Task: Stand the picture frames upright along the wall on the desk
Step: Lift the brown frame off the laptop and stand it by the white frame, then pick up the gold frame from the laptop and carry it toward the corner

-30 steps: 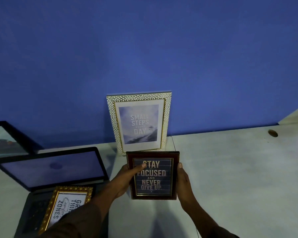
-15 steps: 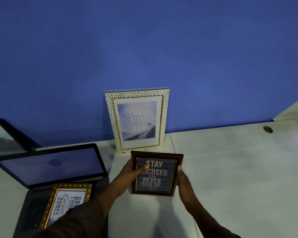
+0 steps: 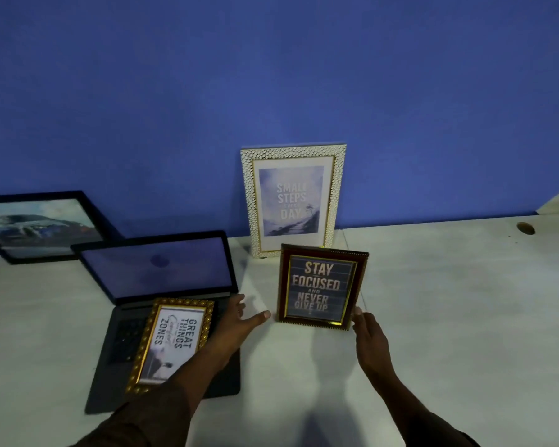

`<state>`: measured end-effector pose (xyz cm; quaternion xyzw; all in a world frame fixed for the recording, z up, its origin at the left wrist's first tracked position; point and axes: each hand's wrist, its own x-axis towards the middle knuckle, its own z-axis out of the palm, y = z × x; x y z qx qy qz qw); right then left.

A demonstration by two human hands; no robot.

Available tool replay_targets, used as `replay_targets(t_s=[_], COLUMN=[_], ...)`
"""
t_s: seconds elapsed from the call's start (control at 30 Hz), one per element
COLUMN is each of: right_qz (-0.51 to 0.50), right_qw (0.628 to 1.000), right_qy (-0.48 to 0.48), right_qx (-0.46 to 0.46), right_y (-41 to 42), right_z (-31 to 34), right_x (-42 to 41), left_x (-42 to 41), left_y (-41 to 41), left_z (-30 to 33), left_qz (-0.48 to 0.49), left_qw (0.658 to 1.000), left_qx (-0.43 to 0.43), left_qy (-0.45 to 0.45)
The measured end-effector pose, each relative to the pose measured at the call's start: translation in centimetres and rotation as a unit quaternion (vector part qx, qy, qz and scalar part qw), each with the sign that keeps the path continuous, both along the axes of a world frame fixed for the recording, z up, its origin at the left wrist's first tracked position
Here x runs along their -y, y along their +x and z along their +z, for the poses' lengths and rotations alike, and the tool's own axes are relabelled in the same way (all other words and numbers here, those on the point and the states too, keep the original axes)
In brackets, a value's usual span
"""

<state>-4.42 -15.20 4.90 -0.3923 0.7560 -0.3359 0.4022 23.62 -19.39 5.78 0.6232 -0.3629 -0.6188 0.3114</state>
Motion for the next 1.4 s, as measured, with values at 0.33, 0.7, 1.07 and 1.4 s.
replay_targets(t_s=[0.33,0.7,1.07,1.4], right_qz=[0.125,0.25,0.167,0.324], right_qw=[0.988,0.96,0.974,0.942], right_qy=[0.025,0.115,0.088,0.007], right_qx=[0.082,0.056,0.127,0.086], right_y=[13.6,29.3,32.4,31.0], right_z=[0.4,-0.5,-2.3,2.7], right_x=[-0.8,-1.0,-1.0,-0.7], left_x=[-5.4,-8.8,-8.5,-7.7], left_y=[11.9,24.7,26.7,27.9], left_z=[0.4,-3.6,-3.7,-0.3], left_qz=[0.08,0.099,0.005,0.062], left_qw=[0.992,0.986,0.989,0.988], left_qx=[0.098,0.118,0.056,0.132], left_qy=[0.006,0.056,0.137,0.057])
